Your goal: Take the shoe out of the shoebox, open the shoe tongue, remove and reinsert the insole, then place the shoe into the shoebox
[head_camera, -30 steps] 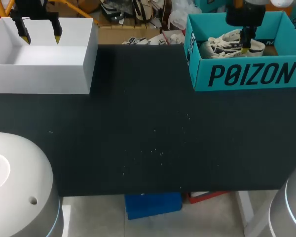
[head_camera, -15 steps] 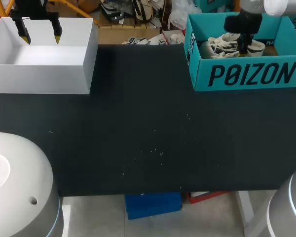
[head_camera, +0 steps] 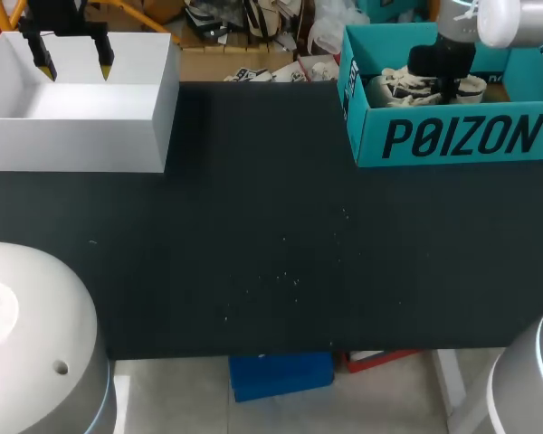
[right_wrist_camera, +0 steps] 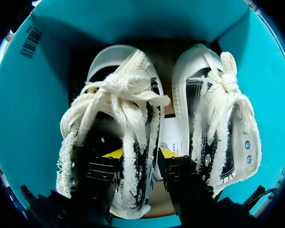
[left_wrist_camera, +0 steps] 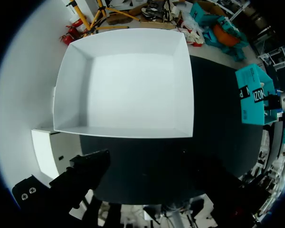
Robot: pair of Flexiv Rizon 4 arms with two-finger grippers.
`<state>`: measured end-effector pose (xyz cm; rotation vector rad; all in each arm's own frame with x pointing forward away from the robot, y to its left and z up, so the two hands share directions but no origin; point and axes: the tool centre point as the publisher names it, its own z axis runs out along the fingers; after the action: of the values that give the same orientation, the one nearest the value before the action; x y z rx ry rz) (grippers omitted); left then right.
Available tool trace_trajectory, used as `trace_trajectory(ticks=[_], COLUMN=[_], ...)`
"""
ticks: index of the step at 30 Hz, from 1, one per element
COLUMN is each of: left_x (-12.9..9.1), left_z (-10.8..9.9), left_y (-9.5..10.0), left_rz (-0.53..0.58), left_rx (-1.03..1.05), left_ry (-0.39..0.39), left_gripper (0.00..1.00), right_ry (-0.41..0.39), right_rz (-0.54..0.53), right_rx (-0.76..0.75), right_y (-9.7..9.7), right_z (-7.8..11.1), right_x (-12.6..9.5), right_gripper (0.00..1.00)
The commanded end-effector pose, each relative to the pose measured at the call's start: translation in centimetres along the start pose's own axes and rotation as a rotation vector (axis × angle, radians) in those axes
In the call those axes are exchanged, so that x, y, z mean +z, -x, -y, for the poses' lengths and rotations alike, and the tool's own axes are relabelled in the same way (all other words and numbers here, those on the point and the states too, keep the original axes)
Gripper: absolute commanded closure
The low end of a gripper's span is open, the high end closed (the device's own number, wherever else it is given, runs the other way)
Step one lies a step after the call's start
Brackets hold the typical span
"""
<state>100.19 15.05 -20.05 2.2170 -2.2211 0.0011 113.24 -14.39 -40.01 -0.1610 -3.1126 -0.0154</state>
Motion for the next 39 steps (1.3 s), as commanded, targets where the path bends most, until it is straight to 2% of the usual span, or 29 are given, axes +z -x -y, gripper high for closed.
trace_trajectory(ticks=[1, 2, 8, 15, 31, 39], left_x=[0.0, 0.0, 0.0, 0.0, 0.0, 0.0], left_z=[-0.1, -0.1, -0.1, -0.1, -0.1, -0.1], left_y=[0.0, 0.0, 0.0, 0.0, 0.0, 0.0], left_rz=[0.002, 0.002, 0.002, 0.002, 0.002, 0.002], left_rx=[-0.001, -0.001, -0.001, -0.001, -0.001, -0.001], left_ry=[0.001, 0.001, 0.001, 0.001, 0.001, 0.001], left_gripper=[0.00, 0.00, 0.00, 0.00, 0.00, 0.00], right_ry=[0.001, 0.000, 0.000, -0.013, -0.051, -0.083], right_rz=[0.001, 0.002, 0.013, 0.012, 0.012, 0.060], right_rx=[0.011, 0.015, 0.020, 0.006, 0.098, 0.097], right_y=[0.3, 0.2, 0.1, -0.6, -1.5, -2.9], right_z=[-0.1, 0.0, 0.1, 0.3, 1.8, 0.5], right_x=[1.0, 1.0, -0.1, -3.4, -14.3, -19.9], right_gripper=[0.73, 1.00, 1.00, 1.00, 1.00, 1.00])
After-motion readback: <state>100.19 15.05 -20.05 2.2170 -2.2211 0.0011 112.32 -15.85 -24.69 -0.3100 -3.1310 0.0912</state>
